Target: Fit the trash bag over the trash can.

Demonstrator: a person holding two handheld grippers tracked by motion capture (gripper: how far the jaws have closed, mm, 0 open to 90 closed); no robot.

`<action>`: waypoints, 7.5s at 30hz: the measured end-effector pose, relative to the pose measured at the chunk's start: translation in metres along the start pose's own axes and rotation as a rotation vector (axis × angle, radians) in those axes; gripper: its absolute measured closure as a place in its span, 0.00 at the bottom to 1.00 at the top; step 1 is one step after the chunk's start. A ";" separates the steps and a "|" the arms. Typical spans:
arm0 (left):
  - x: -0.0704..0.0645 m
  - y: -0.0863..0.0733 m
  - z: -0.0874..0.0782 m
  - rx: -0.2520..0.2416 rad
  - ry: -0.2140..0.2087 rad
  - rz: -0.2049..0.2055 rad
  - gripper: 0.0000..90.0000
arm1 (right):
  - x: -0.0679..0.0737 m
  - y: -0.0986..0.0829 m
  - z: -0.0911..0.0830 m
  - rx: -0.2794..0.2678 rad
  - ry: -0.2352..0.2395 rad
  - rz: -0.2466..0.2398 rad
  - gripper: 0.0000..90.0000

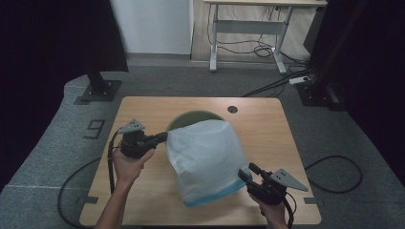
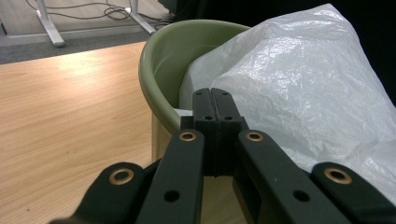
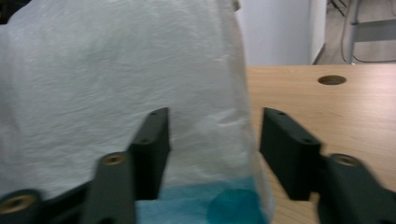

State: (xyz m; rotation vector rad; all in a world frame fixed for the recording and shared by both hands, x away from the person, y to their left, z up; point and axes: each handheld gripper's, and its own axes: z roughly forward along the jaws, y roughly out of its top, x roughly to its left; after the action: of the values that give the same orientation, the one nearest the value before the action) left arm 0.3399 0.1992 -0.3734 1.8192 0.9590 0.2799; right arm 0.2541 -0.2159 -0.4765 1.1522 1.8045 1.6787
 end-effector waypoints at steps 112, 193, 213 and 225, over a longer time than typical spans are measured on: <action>-0.041 0.018 0.021 -0.079 -0.258 -0.049 1.00 | 0.026 0.034 -0.010 -0.103 -0.083 -0.120 0.99; -0.018 0.040 0.023 -0.143 -0.224 -0.123 1.00 | 0.028 0.059 0.013 -0.109 -0.119 -0.233 0.99; -0.004 0.017 -0.006 -0.219 -0.139 -0.124 1.00 | -0.003 0.023 -0.025 -0.052 -0.148 -0.213 0.99; 0.017 -0.031 -0.022 -0.189 -0.110 -0.164 1.00 | 0.006 0.009 -0.042 -0.040 -0.093 -0.254 0.99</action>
State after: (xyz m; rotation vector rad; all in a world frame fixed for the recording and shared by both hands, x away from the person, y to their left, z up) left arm 0.3231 0.2311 -0.3944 1.5581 0.9648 0.1617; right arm 0.2211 -0.2375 -0.4589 0.9237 1.7680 1.4844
